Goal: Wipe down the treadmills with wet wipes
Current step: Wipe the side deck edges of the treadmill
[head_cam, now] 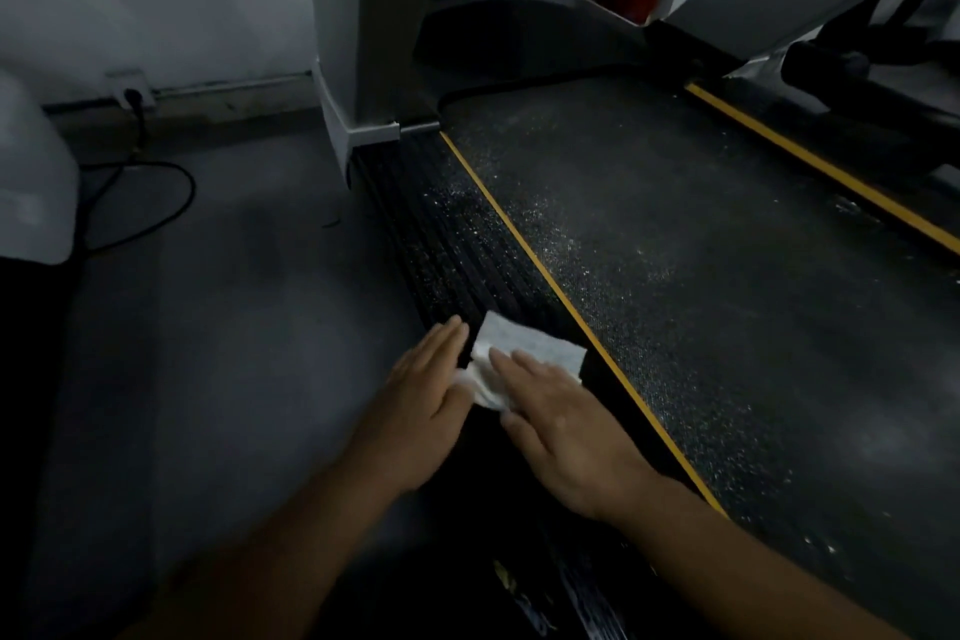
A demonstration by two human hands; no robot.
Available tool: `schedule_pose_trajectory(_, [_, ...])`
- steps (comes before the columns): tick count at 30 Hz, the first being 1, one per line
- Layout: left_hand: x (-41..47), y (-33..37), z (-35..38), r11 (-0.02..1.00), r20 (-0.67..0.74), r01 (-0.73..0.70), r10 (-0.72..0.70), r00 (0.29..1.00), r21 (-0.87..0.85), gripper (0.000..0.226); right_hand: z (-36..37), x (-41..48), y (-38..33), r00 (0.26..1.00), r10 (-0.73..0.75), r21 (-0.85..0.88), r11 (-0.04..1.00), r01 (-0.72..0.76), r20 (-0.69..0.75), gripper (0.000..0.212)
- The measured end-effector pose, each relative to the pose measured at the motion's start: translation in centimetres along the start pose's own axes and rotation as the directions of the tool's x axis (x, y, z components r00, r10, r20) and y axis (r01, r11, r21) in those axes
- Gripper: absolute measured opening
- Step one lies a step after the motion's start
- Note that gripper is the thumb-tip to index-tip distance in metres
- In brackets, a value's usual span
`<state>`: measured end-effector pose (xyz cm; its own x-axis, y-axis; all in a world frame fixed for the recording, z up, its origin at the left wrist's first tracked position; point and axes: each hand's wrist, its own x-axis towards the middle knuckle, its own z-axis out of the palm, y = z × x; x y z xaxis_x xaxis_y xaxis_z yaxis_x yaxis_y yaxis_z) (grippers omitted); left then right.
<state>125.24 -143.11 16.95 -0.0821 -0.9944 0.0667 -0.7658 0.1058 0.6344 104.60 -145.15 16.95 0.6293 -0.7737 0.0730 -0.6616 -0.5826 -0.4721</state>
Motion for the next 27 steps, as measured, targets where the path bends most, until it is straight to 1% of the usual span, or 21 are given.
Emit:
schedule_pose_trajectory(1, [0.1, 0.4, -0.2, 0.998, -0.103, 0.009, -0.016, 0.995, -0.061, 0.084, -0.5, -0.5, -0.3, 1.000, 0.025, 0.162, 0.987, -0.022, -0.014, 0.063])
schedule_pose_trajectory(2, [0.2, 1.1, -0.2, 0.998, -0.161, -0.011, 0.000, 0.987, -0.065, 0.080, -1.1, -0.7, -0.4, 0.995, 0.084, 0.316, 0.947, -0.061, -0.062, 0.062])
schedule_pose_trajectory(3, [0.3, 1.9, 0.0, 0.999, -0.145, -0.046, 0.041, 0.989, -0.029, 0.078, -1.4, -0.9, 0.0, 0.978, 0.151, 0.404, 0.911, -0.081, -0.144, 0.060])
schedule_pose_trajectory(4, [0.6, 2.9, 0.4, 0.994, -0.065, -0.095, 0.098, 0.993, 0.050, 0.080, -1.6, -1.0, 0.4, 0.952, 0.200, 0.402, 0.911, -0.095, -0.230, 0.058])
schedule_pose_trajectory(5, [0.6, 3.9, 1.2, 0.975, 0.040, -0.150, 0.146, 0.989, 0.165, 0.083, -1.6, -1.2, 0.9, 0.930, 0.225, 0.332, 0.935, -0.122, -0.292, 0.057])
schedule_pose_trajectory(6, [0.7, 4.6, 2.1, 0.939, 0.132, -0.193, 0.161, 0.978, 0.285, 0.085, -1.5, -1.4, 1.5, 0.919, 0.235, 0.251, 0.955, -0.158, -0.316, 0.059])
schedule_pose_trajectory(7, [0.5, 4.9, 2.9, 0.905, 0.175, -0.220, 0.165, 0.971, 0.365, 0.083, -1.3, -1.7, 2.0, 0.921, 0.239, 0.176, 0.965, -0.192, -0.308, 0.063])
schedule_pose_trajectory(9, [-0.3, 4.4, 3.3, 0.859, 0.163, -0.246, 0.193, 0.968, 0.448, 0.069, -0.8, -2.0, 2.5, 0.924, 0.259, 0.101, 0.965, -0.240, -0.281, 0.067])
schedule_pose_trajectory(11, [-1.3, 2.8, 3.2, 0.838, 0.117, -0.259, 0.231, 0.966, 0.481, 0.060, -0.3, -1.9, 2.6, 0.919, 0.256, 0.057, 0.966, -0.251, -0.301, 0.060])
schedule_pose_trajectory(12, [-1.5, 2.1, 2.8, 0.834, 0.106, -0.243, 0.220, 0.970, 0.496, 0.059, -0.1, -1.8, 2.5, 0.916, 0.250, 0.037, 0.967, -0.251, -0.313, 0.055])
schedule_pose_trajectory(14, [-0.3, 1.6, 1.7, 0.839, 0.087, -0.137, 0.108, 0.990, 0.526, 0.066, 0.1, -1.6, 2.3, 0.915, 0.230, 0.010, 0.971, -0.240, -0.331, 0.048])
schedule_pose_trajectory(15, [0.9, 2.0, 1.3, 0.850, 0.076, -0.055, 0.018, 0.997, 0.524, 0.073, 0.1, -1.5, 2.3, 0.916, 0.224, 0.003, 0.972, -0.236, -0.333, 0.047])
schedule_pose_trajectory(16, [2.4, 2.6, 1.4, 0.863, 0.056, 0.007, -0.041, 0.998, 0.505, 0.080, 0.1, -1.4, 2.3, 0.916, 0.227, 0.004, 0.971, -0.239, -0.330, 0.046])
schedule_pose_trajectory(17, [3.4, 3.4, 1.5, 0.870, 0.060, 0.037, -0.076, 0.995, 0.492, 0.083, 0.0, -1.4, 2.2, 0.914, 0.235, 0.013, 0.970, -0.245, -0.331, 0.047])
schedule_pose_trajectory(18, [3.5, 4.2, 2.0, 0.879, 0.071, 0.023, -0.064, 0.995, 0.476, 0.081, 0.0, -1.4, 2.2, 0.910, 0.246, 0.037, 0.968, -0.248, -0.334, 0.047])
schedule_pose_trajectory(19, [3.1, 4.6, 2.6, 0.881, 0.068, -0.037, 0.005, 0.998, 0.472, 0.077, -0.1, -1.4, 2.2, 0.905, 0.256, 0.074, 0.967, -0.246, -0.340, 0.048])
schedule_pose_trajectory(21, [0.4, 4.4, 3.5, 0.864, 0.111, -0.186, 0.151, 0.982, 0.468, 0.067, -0.3, -1.6, 2.1, 0.894, 0.273, 0.130, 0.961, -0.242, -0.355, 0.047])
schedule_pose_trajectory(22, [-0.8, 4.0, 3.2, 0.863, 0.169, -0.221, 0.160, 0.973, 0.454, 0.065, -0.3, -1.7, 2.1, 0.892, 0.276, 0.131, 0.961, -0.245, -0.359, 0.045])
schedule_pose_trajectory(23, [-1.0, 3.2, 2.9, 0.849, 0.181, -0.231, 0.162, 0.970, 0.476, 0.065, -0.4, -1.7, 2.0, 0.892, 0.270, 0.115, 0.963, -0.245, -0.361, 0.043])
schedule_pose_trajectory(25, [0.8, 2.5, 1.7, 0.843, 0.121, -0.139, 0.089, 0.989, 0.520, 0.070, -0.3, -1.6, 1.8, 0.899, 0.254, 0.078, 0.967, -0.242, -0.356, 0.044])
schedule_pose_trajectory(27, [4.2, 2.9, 1.3, 0.854, 0.070, -0.015, -0.025, 0.997, 0.520, 0.077, -0.3, -1.6, 1.8, 0.898, 0.266, 0.088, 0.964, -0.251, -0.349, 0.045])
